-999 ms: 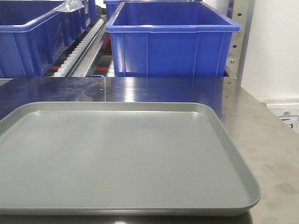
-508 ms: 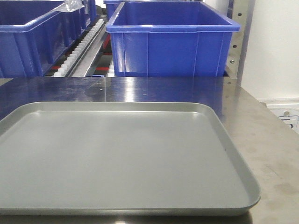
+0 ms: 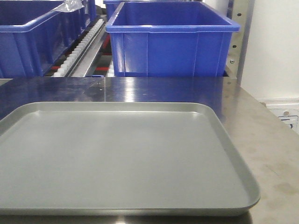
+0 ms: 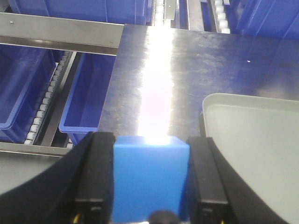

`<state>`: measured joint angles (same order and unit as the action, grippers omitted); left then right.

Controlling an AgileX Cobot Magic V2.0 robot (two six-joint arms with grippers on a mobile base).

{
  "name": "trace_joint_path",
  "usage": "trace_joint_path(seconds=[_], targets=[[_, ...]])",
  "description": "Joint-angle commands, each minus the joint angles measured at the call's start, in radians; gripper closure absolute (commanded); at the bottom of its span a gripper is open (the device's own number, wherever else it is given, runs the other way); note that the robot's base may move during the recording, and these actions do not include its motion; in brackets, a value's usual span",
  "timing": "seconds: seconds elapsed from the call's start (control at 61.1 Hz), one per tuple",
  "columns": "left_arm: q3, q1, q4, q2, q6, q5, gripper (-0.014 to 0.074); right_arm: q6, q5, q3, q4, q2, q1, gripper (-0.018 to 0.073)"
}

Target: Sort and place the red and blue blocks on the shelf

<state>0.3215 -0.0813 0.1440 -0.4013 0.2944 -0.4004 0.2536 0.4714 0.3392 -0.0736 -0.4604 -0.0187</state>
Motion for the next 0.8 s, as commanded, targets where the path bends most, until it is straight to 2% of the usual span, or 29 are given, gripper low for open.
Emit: trace_joint_path(seconds=[0.0, 0.786], targets=[[0.028, 0.001, 0.005, -0.005, 0.007, 0.073, 0.0472, -0.007, -0.08, 0.026, 0.004, -0.002, -0.005, 0.0492], [0.028, 0.001, 0.005, -0.005, 0.007, 0.073, 0.0472, -0.007, -0.08, 0.026, 0.004, -0.002, -0.005, 0.0492]])
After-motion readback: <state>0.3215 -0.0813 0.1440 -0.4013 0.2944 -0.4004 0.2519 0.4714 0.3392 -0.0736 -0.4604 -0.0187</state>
